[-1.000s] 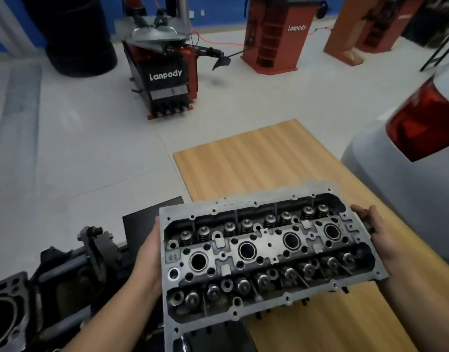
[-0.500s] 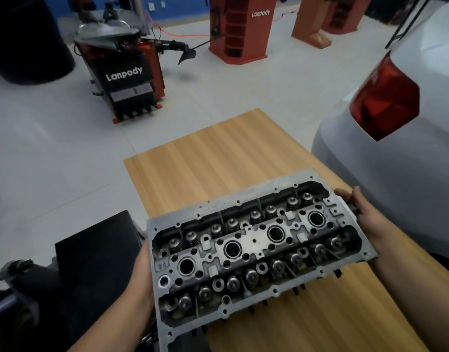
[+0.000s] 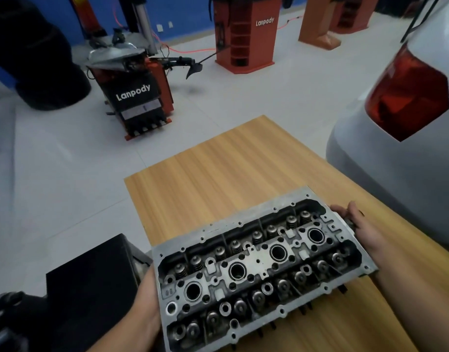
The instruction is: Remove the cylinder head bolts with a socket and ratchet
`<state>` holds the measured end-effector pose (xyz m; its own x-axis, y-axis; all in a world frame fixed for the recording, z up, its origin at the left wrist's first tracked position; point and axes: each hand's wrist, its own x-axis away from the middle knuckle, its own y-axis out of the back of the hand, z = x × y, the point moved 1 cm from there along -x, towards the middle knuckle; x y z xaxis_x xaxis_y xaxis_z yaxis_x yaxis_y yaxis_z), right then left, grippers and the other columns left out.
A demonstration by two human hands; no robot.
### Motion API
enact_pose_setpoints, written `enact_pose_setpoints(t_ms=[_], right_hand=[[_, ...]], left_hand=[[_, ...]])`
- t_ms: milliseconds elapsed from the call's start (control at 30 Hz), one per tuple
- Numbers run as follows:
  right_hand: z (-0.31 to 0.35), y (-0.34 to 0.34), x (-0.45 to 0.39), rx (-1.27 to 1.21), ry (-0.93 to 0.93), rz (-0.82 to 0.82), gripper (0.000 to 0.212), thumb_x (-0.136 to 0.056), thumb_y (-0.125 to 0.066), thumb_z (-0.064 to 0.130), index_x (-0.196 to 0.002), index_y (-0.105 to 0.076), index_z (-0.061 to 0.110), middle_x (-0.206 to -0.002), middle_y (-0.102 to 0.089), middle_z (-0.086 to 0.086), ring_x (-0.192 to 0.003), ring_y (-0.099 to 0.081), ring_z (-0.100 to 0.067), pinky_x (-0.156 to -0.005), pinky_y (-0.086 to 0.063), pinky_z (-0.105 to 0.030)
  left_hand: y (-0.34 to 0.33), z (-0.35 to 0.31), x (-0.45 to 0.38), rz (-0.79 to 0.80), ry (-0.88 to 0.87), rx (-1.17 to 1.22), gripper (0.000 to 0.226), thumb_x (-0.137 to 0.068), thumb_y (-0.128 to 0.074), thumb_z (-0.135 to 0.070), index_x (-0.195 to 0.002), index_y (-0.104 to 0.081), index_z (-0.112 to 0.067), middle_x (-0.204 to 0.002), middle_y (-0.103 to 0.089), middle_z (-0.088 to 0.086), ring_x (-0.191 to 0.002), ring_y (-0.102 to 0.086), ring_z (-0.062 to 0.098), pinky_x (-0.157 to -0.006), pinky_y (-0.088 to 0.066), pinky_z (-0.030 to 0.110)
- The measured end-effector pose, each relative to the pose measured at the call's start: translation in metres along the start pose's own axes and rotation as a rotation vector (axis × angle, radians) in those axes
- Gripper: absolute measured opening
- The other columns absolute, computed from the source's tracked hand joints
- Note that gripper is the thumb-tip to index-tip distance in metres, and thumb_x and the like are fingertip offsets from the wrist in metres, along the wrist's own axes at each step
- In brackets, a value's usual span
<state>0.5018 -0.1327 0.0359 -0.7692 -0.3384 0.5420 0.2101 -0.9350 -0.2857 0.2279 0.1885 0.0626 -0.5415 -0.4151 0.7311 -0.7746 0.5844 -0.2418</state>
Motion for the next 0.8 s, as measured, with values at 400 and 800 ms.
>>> enact_pose_setpoints(t_ms=[400,800], right_hand=[[-0.004,0.008,-0.042,0.105,-0.038,-0.055,0.044,-0.084,-0.05,0.062,-0.085,-0.081,0.031,-0.094,-0.076,-0.006,-0.081,-0.074,-0.024,-0.07,-0.058,-0.038],[0.017,0.01,0.023,0.5,0.056,-0.491,0.055,-0.099,-0.039,0.063,-0.125,-0.06,0.019,-0.124,-0.065,0.001,-0.108,-0.061,-0.021,-0.085,-0.049,-0.04]], left_hand=[[-0.007,0.015,-0.017,-0.073,0.09,0.125,0.058,-0.105,-0.046,-0.044,-0.071,-0.081,-0.011,-0.078,-0.075,0.019,-0.058,-0.073,0.035,-0.047,-0.058,0.041],[-0.01,-0.016,0.015,-0.185,0.205,0.184,0.049,-0.104,-0.047,-0.053,-0.126,-0.067,-0.014,-0.11,-0.071,0.02,-0.107,-0.067,0.039,-0.081,-0.057,0.055]])
